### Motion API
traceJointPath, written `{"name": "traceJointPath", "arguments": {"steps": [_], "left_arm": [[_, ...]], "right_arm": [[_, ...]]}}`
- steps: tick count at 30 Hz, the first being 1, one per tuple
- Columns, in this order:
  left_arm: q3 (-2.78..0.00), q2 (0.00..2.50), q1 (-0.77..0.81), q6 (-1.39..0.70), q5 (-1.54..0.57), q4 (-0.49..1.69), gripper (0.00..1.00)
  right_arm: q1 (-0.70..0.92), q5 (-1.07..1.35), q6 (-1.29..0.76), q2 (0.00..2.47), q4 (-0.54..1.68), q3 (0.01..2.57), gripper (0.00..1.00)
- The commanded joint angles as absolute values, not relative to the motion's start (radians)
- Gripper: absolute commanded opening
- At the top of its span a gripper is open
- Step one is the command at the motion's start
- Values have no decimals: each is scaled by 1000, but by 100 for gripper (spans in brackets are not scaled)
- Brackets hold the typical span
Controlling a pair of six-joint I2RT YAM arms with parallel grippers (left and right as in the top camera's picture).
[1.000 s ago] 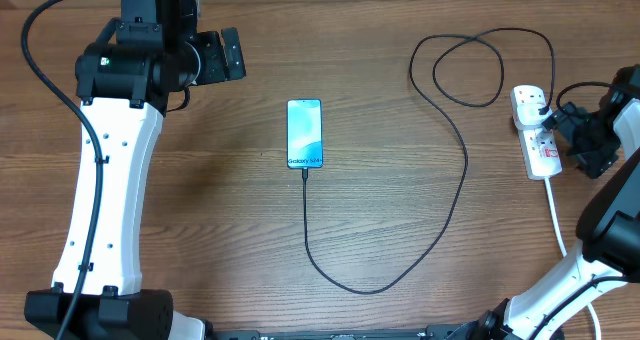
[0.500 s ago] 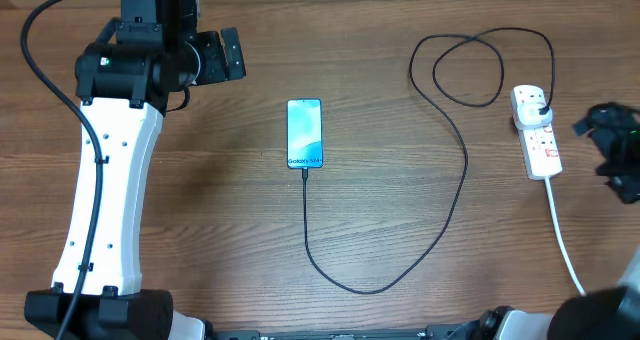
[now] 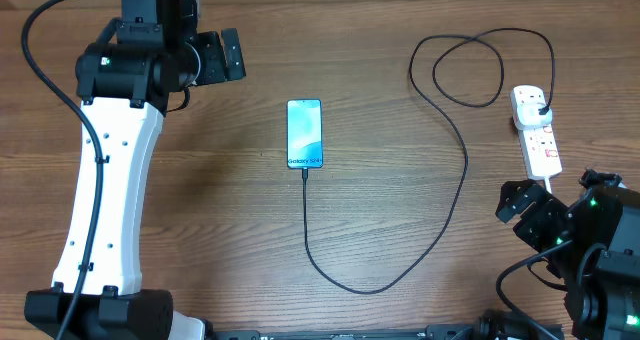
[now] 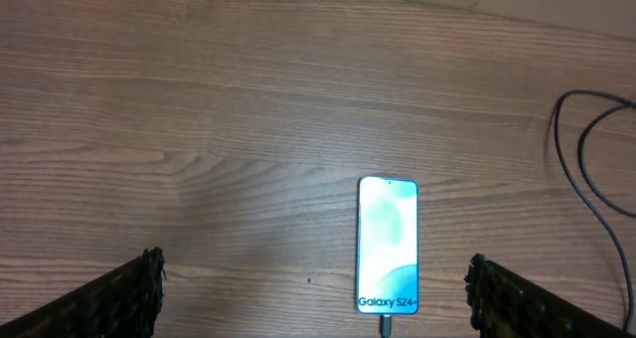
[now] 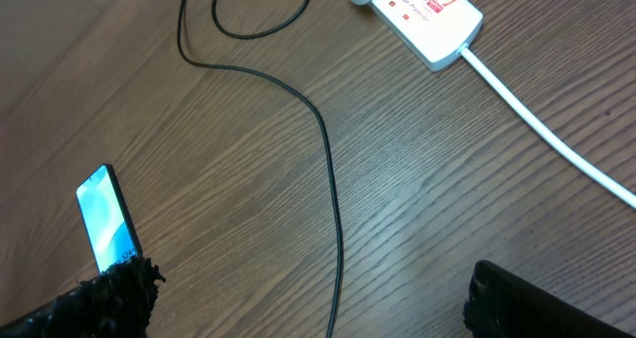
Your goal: Plug charger to phone and switch on socket
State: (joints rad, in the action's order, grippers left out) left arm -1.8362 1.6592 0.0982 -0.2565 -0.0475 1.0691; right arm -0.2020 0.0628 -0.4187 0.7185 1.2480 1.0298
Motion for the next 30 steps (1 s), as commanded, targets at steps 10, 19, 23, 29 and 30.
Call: {"name": "traceJointPath", "arguments": {"steps": [10,19,23,29,30], "left_arm": [[-1830,1662,99,-270,-41,1066,100],[-1830,1662,99,-270,-41,1066,100],[-1830,1662,99,-270,-41,1066,100],[-1830,1662,99,-270,-41,1066,100],[-1830,1662,99,-270,-41,1066,100]], "right_arm": [[-184,54,-419,720,1242,1027,100],[-41,-39,-419,589,992,932,100],[46,-33,-419,461,721,735,100],[106,-17,-419,266,330,435,100],[109,-17,-419,242,273,393,100]]}}
